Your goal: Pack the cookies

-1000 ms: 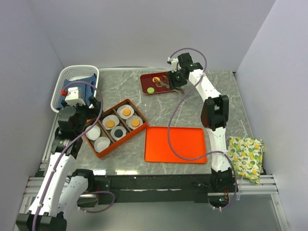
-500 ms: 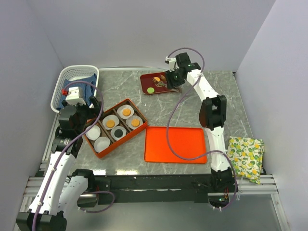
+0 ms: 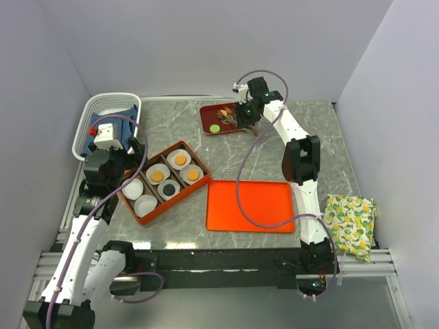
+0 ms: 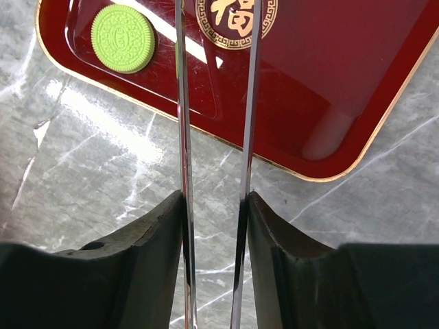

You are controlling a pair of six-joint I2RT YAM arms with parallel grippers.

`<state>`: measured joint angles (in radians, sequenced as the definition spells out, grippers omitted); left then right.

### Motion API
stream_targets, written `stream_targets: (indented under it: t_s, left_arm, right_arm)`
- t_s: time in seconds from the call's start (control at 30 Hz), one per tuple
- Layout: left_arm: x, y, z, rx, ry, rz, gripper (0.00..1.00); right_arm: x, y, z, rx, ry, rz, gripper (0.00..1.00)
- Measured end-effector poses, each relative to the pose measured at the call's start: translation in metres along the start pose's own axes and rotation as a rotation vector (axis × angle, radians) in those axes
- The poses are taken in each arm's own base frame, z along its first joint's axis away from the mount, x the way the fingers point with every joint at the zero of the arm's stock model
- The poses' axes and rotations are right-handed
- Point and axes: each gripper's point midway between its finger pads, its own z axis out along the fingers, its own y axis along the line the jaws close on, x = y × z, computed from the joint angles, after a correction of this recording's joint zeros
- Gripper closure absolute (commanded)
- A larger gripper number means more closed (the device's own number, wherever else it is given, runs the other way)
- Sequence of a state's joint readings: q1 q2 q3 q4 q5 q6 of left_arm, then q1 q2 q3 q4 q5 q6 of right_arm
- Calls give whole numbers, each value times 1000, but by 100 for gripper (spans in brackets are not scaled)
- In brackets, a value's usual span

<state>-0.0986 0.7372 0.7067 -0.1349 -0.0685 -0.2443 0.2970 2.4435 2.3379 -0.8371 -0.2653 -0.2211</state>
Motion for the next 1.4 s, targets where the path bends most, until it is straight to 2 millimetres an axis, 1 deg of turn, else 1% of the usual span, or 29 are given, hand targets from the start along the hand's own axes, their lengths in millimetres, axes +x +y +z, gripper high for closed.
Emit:
stream_targets:
  t_s: [0.07, 0.27, 0.33, 0.43, 0.53, 0.7, 0.87, 0.97, 1.1, 1.17, 1.23, 1.4]
  left_arm:
    - [0, 0, 0, 0, 0, 0, 4]
    - [0, 0, 0, 0, -1, 0, 4]
    - [0, 0, 0, 0, -1, 0, 4]
    - [-1, 0, -1, 1, -3, -1, 4]
    - [-2, 0, -2, 2, -7, -1, 4]
    - [-5, -1, -4, 4, -18, -2, 4]
    - [-6, -1, -4, 5, -22, -2, 3]
    - [-6, -1, -4, 5, -22, -2, 4]
    - [-6, -1, -4, 5, -22, -2, 4]
    - [-6, -1, -4, 5, -22, -2, 4]
    - [-6, -1, -5, 5, -24, -2, 4]
    - [-12, 1, -9, -5, -45, -4, 4]
  right_arm:
    - [0, 0, 0, 2, -2, -1, 69]
    - [3, 0, -1, 3, -4, -1, 73]
    - [7, 2, -5, 0, 1, 2, 73]
    - [8, 7, -17, -9, -2, 5, 74]
    - [3, 12, -33, -13, -26, 2, 75]
    - [-5, 20, -51, -31, -72, -1, 76]
    - [0, 31, -66, -61, -86, 2, 77]
    - [2, 40, -75, -91, -100, 3, 77]
    - [2, 62, -92, -139, -125, -11, 77]
    - [-1, 80, -102, -170, -144, -35, 78]
    - [-5, 103, -112, -209, -167, -71, 78]
    - [-11, 173, -136, -331, -213, -189, 78]
